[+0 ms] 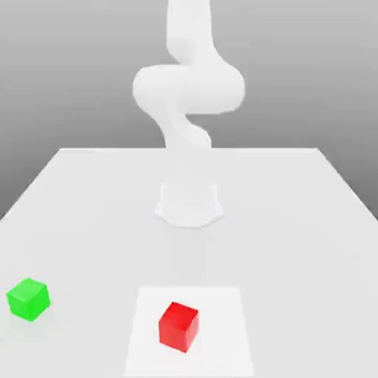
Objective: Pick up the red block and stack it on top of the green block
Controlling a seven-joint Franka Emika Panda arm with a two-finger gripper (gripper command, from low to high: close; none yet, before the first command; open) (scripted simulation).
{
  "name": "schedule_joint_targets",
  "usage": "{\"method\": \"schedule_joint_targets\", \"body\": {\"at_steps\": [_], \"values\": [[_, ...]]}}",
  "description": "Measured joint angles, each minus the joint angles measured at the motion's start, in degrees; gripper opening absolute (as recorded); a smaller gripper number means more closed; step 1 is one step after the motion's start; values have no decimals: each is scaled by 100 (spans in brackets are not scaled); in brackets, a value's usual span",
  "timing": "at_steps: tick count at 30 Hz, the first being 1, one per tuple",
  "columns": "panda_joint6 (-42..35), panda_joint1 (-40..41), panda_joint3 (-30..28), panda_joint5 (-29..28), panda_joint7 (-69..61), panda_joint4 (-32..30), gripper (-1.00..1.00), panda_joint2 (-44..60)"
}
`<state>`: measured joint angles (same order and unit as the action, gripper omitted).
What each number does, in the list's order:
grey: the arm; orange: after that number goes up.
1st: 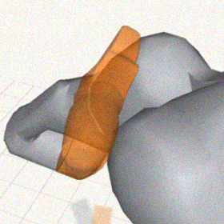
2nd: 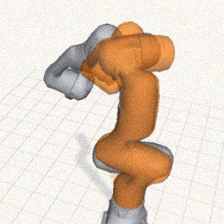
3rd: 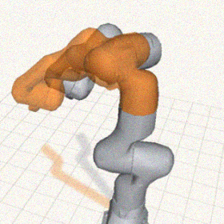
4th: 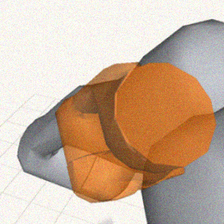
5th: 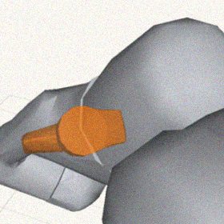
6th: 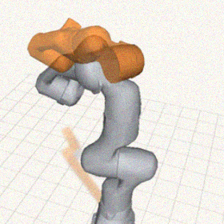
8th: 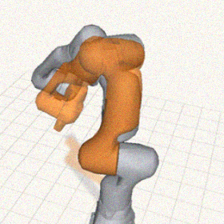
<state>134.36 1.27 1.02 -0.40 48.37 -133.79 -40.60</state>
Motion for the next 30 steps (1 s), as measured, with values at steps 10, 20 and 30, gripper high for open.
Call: {"method": "schedule_joint_targets", "body": {"at_steps": [10, 20, 30], "values": [[1041, 425, 311, -190, 1040, -811, 0, 2117], [2068, 592, 357, -180, 1921, -1609, 0, 4187], [3267, 438, 167, -305, 2208, -1608, -100, 5776]]}}
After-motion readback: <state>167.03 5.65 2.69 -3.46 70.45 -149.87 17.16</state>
